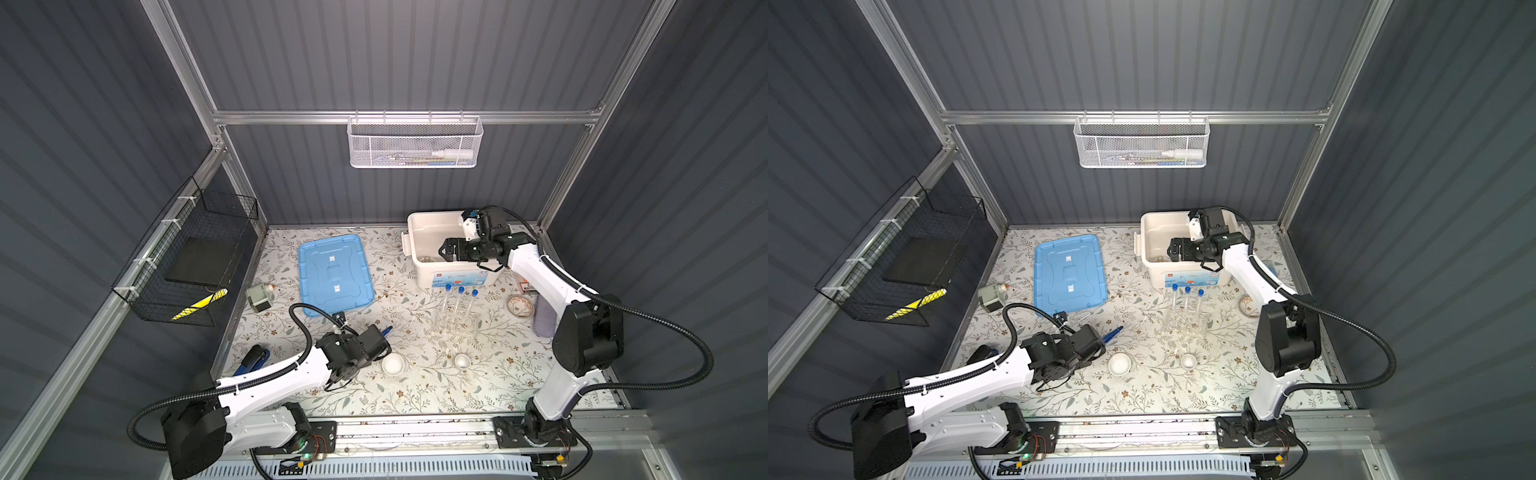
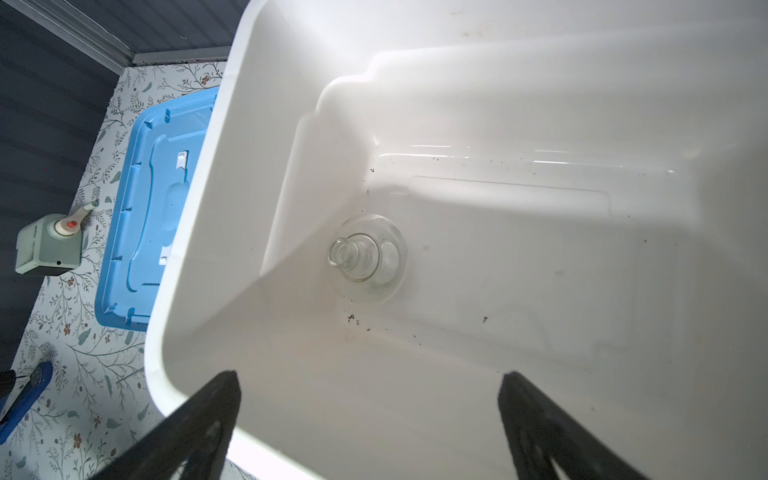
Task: Organize the chemistry lab equipment
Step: 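Lift the small glass bottle off the table with left gripper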
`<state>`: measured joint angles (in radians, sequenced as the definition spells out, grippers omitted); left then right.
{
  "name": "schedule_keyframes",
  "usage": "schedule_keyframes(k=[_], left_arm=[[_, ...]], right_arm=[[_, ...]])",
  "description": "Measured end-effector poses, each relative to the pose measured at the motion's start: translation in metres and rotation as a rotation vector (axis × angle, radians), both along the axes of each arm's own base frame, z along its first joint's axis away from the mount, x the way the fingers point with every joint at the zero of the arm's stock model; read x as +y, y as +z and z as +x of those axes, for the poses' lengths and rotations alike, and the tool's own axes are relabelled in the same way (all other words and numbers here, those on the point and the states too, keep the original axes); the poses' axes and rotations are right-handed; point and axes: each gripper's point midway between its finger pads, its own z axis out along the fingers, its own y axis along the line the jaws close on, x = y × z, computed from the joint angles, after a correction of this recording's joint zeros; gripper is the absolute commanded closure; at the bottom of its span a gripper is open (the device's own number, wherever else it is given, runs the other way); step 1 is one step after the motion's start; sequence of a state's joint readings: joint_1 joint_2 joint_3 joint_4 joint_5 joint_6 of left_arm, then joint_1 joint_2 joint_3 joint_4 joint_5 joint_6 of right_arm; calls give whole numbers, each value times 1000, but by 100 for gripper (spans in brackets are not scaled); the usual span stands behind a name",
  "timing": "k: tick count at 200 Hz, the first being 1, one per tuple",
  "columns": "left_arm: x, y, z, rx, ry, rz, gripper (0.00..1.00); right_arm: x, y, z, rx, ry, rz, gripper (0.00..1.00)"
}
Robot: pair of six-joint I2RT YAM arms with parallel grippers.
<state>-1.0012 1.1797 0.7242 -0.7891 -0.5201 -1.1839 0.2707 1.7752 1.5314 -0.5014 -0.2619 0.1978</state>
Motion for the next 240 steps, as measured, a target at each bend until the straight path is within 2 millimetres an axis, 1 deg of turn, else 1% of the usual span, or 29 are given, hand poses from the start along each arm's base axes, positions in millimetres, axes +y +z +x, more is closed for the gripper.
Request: schedule_keyframes(k=[32,59,107,174,202,240], left_arm=[[0,0,0,1,6,-2,55],[1,-1,-1,4,6,0,60],[0,-2,-1,8,5,1,65],[1,0,-1,12,3,11,66],[-1,10,2,0,4,20,66],[-8,35,13,-48,2,13,66]], right_arm=[[0,0,0,0,-1,0,1],[-2,0,1,0,-4,1,1],[-5,-2,1,4,-11,0,1],[-8,-2,2,-5,-16,2,1],[-9,3,-1,-14,-16,6,1],[-11,11,-5,-36,-17,14,1]])
